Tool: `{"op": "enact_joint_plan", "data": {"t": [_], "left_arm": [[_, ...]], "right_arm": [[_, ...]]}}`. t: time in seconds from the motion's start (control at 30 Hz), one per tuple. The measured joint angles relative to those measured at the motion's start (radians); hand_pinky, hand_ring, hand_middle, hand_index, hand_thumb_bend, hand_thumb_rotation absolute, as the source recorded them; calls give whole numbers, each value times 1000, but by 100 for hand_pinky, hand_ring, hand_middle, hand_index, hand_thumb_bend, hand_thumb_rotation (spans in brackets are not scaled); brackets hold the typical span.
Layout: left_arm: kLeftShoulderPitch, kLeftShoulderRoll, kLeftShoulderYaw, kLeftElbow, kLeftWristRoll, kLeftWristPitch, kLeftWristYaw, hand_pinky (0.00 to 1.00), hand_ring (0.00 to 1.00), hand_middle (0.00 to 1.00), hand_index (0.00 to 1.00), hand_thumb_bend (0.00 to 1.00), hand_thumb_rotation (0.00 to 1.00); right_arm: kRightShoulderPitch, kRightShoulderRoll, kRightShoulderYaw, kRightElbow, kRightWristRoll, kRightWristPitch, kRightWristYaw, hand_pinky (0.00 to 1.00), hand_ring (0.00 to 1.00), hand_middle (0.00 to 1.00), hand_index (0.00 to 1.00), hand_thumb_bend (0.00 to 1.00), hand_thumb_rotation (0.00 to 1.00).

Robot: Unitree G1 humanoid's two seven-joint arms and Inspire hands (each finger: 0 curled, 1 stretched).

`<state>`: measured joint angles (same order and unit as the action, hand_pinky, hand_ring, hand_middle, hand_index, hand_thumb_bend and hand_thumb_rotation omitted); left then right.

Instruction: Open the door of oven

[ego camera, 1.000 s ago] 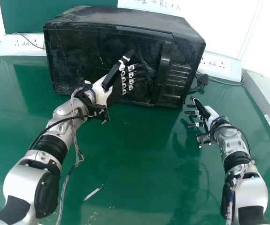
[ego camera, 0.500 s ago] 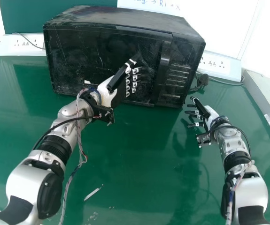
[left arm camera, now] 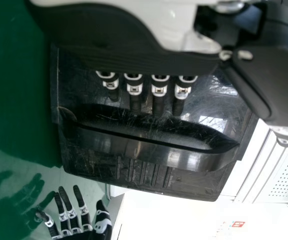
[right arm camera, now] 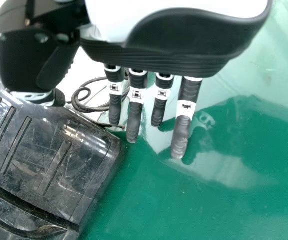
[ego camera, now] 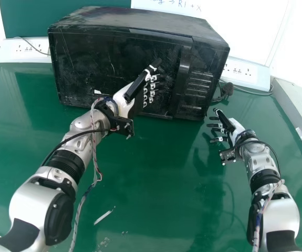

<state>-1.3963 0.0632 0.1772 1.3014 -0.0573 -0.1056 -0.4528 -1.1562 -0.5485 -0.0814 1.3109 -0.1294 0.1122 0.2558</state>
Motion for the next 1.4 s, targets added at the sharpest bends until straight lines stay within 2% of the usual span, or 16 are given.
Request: {"op": "enact_joint_plan", "data": {"t": [0.33, 0.53, 0.67, 0.93, 1.07, 1.4], "left_arm": [[-1, -20, -4, 4, 17, 2, 13, 100, 100, 100, 100, 100, 100], [-2, -24, -4, 6, 18, 12, 13, 100, 100, 100, 100, 100, 100], [-5, -32, -5, 7, 18, 14, 13, 100, 100, 100, 100, 100, 100], [-9, -45, -5, 8, 18, 18, 25, 100, 100, 100, 100, 100, 100], [-18, -52, -5, 10, 18, 28, 34, 100, 100, 100, 100, 100, 100], [-36, -61, -6, 17, 38, 44, 59, 100, 100, 100, 100, 100, 100]], "right_arm": [[0, 0, -7, 0, 1, 1, 3, 64, 72, 74, 85, 62, 100], [0, 0, -7, 0, 1, 0, 3, 60, 69, 71, 83, 61, 100], [0, 0, -6, 0, 0, 0, 3, 61, 69, 70, 83, 62, 100], [0, 0, -10, 0, 1, 0, 4, 66, 73, 74, 85, 62, 100], [0, 0, -12, 0, 1, 1, 5, 63, 70, 73, 84, 63, 100], [0, 0, -12, 0, 1, 1, 4, 62, 71, 72, 83, 62, 100]]}}
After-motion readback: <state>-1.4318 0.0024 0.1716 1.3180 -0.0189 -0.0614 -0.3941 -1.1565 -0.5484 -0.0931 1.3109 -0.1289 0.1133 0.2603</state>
